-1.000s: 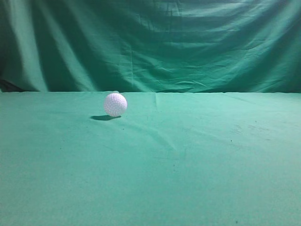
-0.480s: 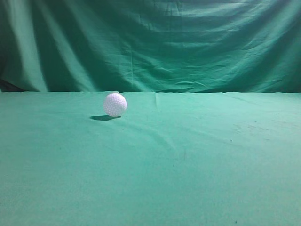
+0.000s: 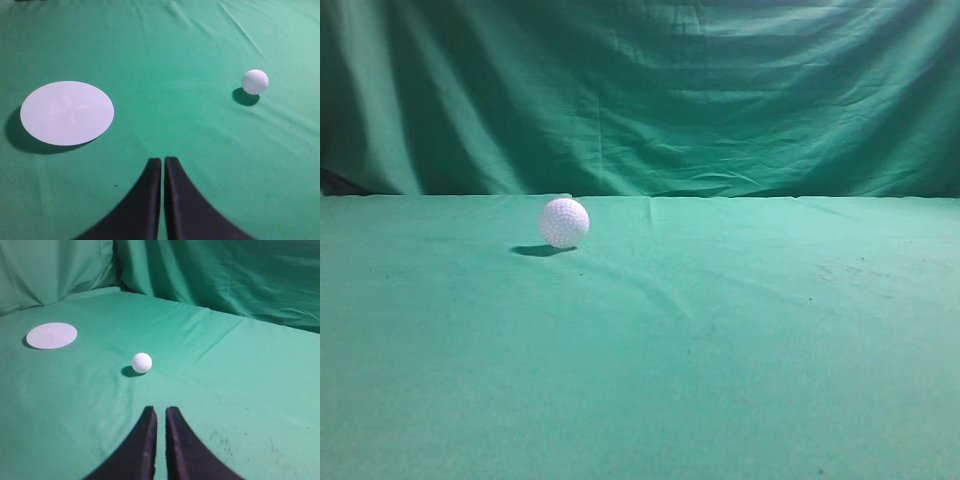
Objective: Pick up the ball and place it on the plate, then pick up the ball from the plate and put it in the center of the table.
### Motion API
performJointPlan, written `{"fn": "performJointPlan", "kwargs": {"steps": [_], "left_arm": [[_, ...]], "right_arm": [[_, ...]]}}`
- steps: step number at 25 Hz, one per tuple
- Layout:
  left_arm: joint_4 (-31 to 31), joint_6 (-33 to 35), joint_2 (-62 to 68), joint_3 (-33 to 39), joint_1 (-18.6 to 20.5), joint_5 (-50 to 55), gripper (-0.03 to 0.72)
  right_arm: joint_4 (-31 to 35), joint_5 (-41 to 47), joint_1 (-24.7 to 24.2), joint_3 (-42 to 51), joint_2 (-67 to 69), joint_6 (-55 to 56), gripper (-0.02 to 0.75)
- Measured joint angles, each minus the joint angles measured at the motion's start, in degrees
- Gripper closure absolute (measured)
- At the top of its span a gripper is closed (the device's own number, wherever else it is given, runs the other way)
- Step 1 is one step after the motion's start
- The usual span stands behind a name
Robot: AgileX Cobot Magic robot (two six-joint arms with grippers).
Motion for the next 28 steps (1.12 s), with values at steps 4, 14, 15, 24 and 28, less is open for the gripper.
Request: {"fn": "performJointPlan", "kwargs": {"steps": [4, 14, 15, 24, 28], "left_arm": [[0.0, 0.0, 0.0, 0.1, 0.0, 0.0, 0.688], [0.0, 0.0, 0.0, 0.1, 0.0, 0.0, 0.688], [0.0, 0.0, 0.0, 0.1, 0.0, 0.0, 0.688], [0.0, 0.0, 0.0, 0.1, 0.0, 0.0, 0.688], [0.0, 0.0, 0.0, 0.1, 0.0, 0.0, 0.688]], "right_arm": [[1.4, 0.4, -8.4, 2.1, -3.3, 0.2, 0.661], [4.0, 4.5, -28.3, 6.7, -13.4, -0.3, 0.661], [4.0, 5.8, -29.2, 6.7, -13.4, -0.3, 0.661], [4.0, 13.2, -32.3, 6.7, -13.4, -1.2, 0.661], [4.1, 13.3, -32.3, 6.7, -13.4, -1.3, 0.661]]}}
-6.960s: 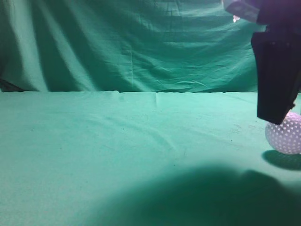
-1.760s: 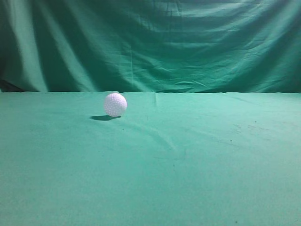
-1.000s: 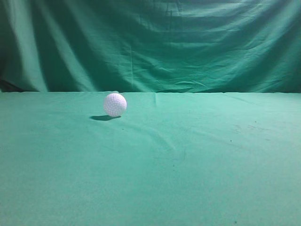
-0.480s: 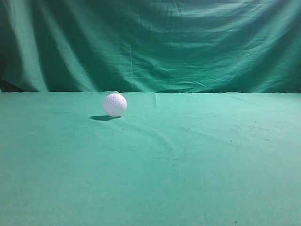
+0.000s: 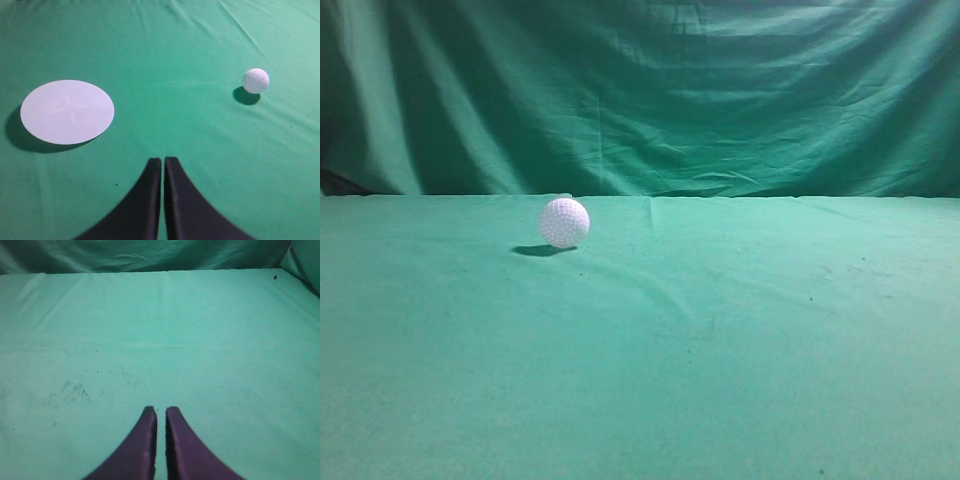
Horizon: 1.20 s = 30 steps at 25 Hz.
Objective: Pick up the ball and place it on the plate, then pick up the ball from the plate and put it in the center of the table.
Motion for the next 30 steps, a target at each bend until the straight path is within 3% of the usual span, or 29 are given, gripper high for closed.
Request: {"fn": "performJointPlan", "kwargs": {"steps": [19, 24, 30], "left_arm": [[0.2, 0.0, -2.3, 0.0, 0.0, 0.0, 0.688], [6.4, -1.7, -10.1, 0.1, 0.0, 0.1, 0.688], [15.4, -13.6, -13.4, 5.7, 0.0, 0.0, 0.688]], "right_arm": [[0.1, 0.0, -0.2, 0.0, 0.0, 0.0, 0.661], [0.3, 0.0, -0.6, 0.0, 0.0, 0.0, 0.661], [0.4, 0.0, -0.9, 0.0, 0.0, 0.0, 0.661]]}}
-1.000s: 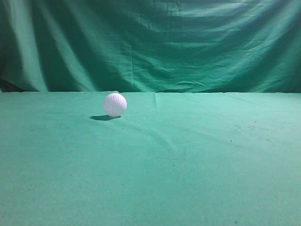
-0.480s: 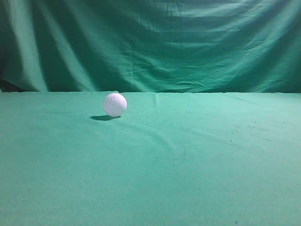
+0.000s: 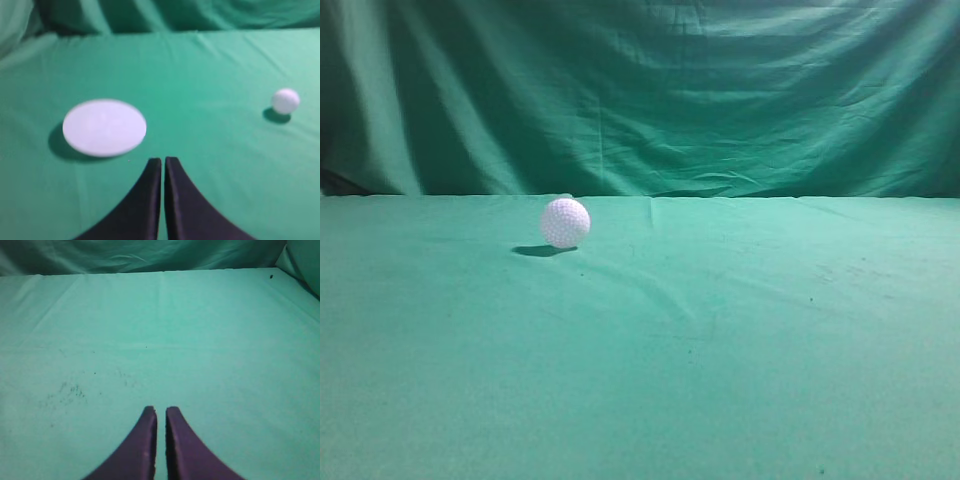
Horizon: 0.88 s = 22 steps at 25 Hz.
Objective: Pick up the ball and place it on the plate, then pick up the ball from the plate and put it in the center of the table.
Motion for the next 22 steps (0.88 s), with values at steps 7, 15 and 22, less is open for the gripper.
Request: {"fn": "performJointPlan", "kwargs": {"steps": [7, 15, 22], "left_arm": [[4.6, -4.1, 0.0, 3.5, 0.0, -2.5, 0.688], [5.5, -3.8, 0.0, 3.5, 0.0, -2.4, 0.688], [5.5, -3.7, 0.0, 3.5, 0.0, -2.4, 0.688]], "right_arm": [[0.0, 0.0, 0.0, 0.0, 0.0, 0.0, 0.661], [0.0, 0.0, 0.0, 0.0, 0.0, -0.1, 0.661], [0.0, 0.0, 0.0, 0.0, 0.0, -0.1, 0.661]]}}
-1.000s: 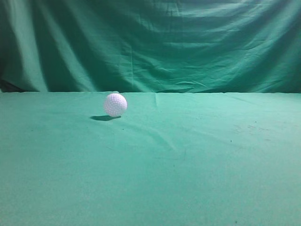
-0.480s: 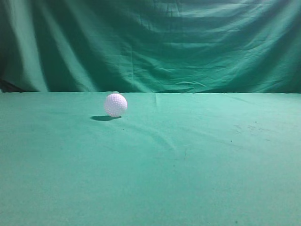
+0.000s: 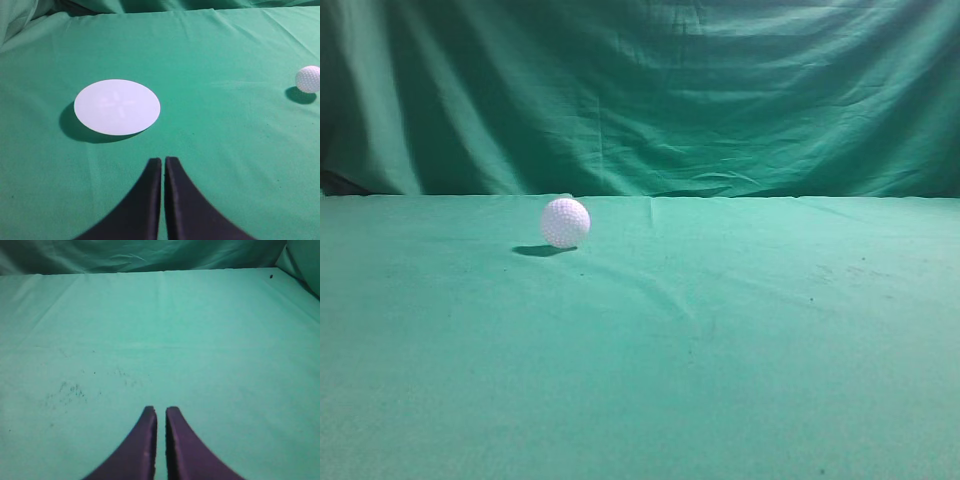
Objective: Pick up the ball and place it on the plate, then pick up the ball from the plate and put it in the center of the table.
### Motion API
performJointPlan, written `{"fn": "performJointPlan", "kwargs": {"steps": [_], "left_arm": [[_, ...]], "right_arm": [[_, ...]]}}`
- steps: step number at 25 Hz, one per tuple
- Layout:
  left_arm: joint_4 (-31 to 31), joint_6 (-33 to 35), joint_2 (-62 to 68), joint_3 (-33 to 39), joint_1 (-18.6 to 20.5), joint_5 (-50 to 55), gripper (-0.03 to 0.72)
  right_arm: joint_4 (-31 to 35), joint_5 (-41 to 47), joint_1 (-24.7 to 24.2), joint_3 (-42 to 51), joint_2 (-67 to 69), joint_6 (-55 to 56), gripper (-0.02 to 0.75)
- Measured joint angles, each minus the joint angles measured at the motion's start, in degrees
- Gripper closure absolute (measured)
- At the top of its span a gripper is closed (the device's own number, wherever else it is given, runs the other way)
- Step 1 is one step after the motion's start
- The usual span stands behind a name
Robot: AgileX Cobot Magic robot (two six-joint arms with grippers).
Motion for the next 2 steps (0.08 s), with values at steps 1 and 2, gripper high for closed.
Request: {"fn": "performJointPlan", "kwargs": {"steps": [1, 2], "left_arm": [[0.0, 0.0, 0.0, 0.0, 0.0, 0.0, 0.688], [0.0, 0.0, 0.0, 0.0, 0.0, 0.0, 0.688]], "right_arm": [[0.0, 0.0, 0.0, 0.0, 0.0, 0.0, 0.661], [0.0, 0.0, 0.0, 0.0, 0.0, 0.0, 0.661]]}}
